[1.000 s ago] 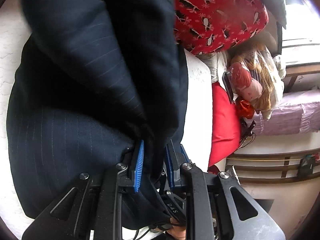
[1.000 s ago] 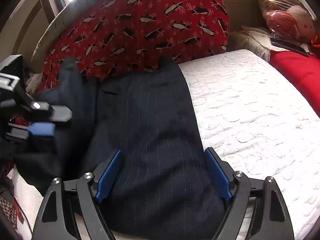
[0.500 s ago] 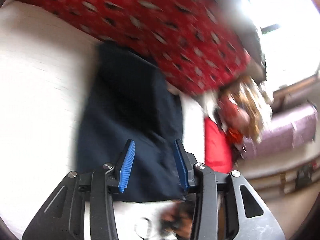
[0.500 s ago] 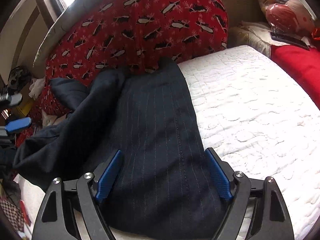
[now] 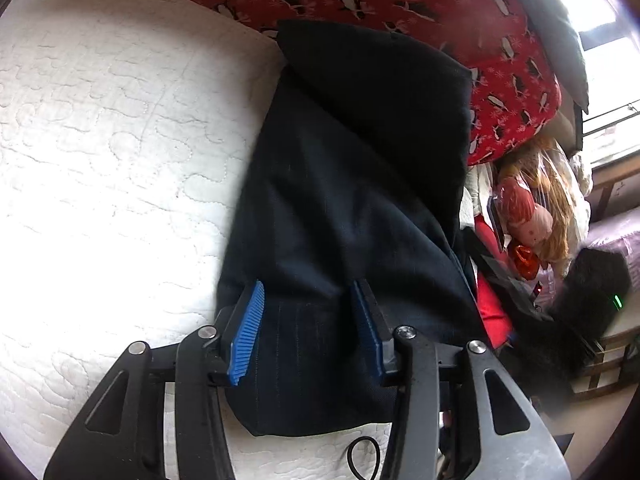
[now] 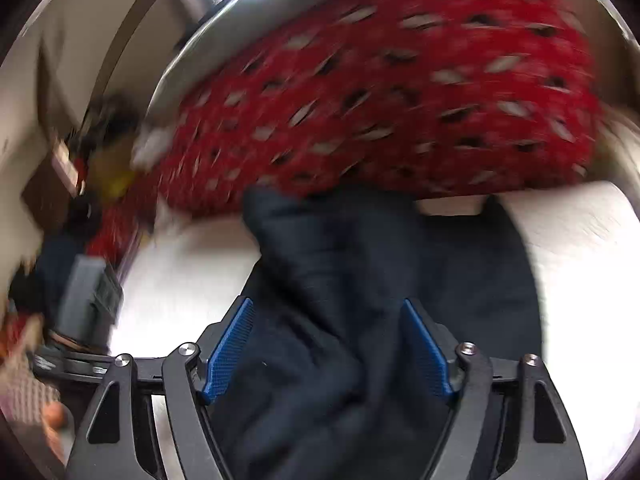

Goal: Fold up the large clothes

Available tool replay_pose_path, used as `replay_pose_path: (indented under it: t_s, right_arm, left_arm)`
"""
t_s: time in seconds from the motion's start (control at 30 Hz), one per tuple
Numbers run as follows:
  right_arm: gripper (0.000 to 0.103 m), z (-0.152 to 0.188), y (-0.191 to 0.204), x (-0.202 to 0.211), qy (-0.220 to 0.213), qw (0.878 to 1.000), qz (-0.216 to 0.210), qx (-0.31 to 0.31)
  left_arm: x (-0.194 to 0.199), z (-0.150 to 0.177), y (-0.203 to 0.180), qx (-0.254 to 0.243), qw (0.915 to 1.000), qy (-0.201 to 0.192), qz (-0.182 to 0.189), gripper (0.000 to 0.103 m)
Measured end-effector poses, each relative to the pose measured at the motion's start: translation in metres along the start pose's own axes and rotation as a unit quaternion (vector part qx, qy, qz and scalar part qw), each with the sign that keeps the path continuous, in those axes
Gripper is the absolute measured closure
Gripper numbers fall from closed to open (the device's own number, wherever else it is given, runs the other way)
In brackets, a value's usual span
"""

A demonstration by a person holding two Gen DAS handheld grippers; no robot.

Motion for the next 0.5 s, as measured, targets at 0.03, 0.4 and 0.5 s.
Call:
replay_pose_path:
  t_s: [0.03,0.4,0.5]
  right_arm:
    - [0.033,0.000,0.002,-0.013,0.019,1.000,0.021,0.014]
    - [0.096,0.028,-0.071,0.009,-0.023,0.981,-0.047,-0.185]
    - [0.099,0.053,-0.097,-0.003,0.015,0.968,-0.063,-0.243]
  left_arm:
    - [0.000,0.000,0.001,-0.001,1.0000,-0.001,0.002,0.061]
    - [-0.007,0.030,-0.035,-0.121,0.9904,0.006,-0.067,0.056]
    - [-0.011,0.041,-0.047,-0.177,0.9782,-0.007,-0.109,0.055]
Point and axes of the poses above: each gripper's, at about its wrist camera, not at the fingertips, and x roughly against the way its jaws point, y to its left, z to its underside, the point moved 6 cm from there along -x, roughly the way its jaws point, and after that the axes turned 7 degrees about y, right-handed, at the moved point
